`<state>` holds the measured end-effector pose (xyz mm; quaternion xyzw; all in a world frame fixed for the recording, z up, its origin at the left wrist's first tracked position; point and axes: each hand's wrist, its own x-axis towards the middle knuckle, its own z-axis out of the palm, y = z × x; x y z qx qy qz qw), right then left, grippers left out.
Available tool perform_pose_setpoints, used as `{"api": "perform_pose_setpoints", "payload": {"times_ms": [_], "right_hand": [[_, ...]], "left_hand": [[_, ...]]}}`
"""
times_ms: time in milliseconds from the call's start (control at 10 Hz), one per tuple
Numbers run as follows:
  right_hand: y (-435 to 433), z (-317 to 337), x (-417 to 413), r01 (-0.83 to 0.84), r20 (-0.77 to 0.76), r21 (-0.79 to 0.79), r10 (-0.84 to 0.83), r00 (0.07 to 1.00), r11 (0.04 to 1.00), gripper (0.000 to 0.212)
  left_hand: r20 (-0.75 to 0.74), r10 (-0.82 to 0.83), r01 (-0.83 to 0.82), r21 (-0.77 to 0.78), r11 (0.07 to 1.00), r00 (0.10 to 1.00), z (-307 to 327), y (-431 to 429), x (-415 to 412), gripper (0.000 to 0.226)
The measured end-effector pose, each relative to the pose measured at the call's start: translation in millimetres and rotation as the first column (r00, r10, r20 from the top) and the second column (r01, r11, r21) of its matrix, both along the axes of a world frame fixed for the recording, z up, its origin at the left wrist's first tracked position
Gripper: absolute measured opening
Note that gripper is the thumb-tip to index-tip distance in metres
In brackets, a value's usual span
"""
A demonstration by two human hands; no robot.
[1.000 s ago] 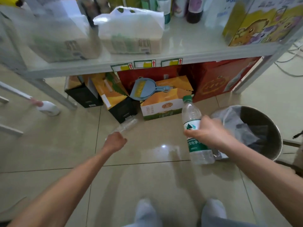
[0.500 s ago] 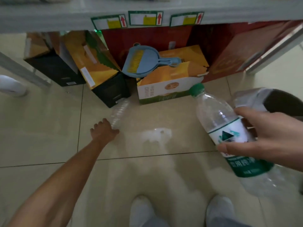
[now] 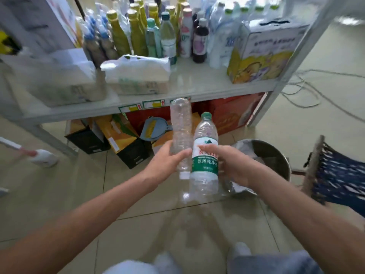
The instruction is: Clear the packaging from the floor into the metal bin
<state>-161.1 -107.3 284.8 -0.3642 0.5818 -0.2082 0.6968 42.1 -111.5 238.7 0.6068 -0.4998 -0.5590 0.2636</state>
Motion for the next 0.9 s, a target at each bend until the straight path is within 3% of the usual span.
{"api": "perform_pose_setpoints", "payload": {"times_ms": [100,200,300,500,700,800,900], "right_hand": [[10.4,5.7,-12.1,0.228,0.245,0.069,-0.238,0.940,0.971,0.045],[12.0,0.6,-35.2,0.339,0.288,0.112,-0.357,0.889,0.934,0.042],[8.0,-10.4,-68.8,0.388,0.235,0.167,-0.419,0.877,0.906,0.043],[1.6,-51.8,-151.0,0.434,-0.013,0.316,-0.454,0.891,0.844,0.063],[-3.8,-95.9,-180.1,0.456,-0.180,0.364,-0.420,0.890,0.812,0.060],[-8.8,-107.5,-170.9,0.422,-0.399,0.205,-0.319,0.860,0.883,0.064],[-5.1,-103.0,-163.5,0.281,-0.710,0.005,-0.195,0.677,0.960,0.063]], "left_hand": [[-0.021,-0.098,0.098,0.012,0.995,0.995,33.2,-4.2,-38.4,0.037],[-0.032,-0.175,0.176,0.048,0.983,0.984,40.7,-7.0,-71.2,0.048],[0.058,-0.212,0.212,0.013,0.977,0.975,27.6,-4.9,-112.8,0.063],[0.172,-0.216,0.208,0.061,0.976,0.961,-25.3,-9.7,-200.0,0.061],[0.306,-0.305,0.272,0.149,0.951,0.902,-71.7,-16.5,-232.4,0.058],[0.324,-0.278,0.237,0.161,0.958,0.904,-74.7,-19.2,-228.9,0.059],[0.393,-0.220,0.193,0.108,0.975,0.893,-66.7,-18.0,-215.9,0.057]]}}
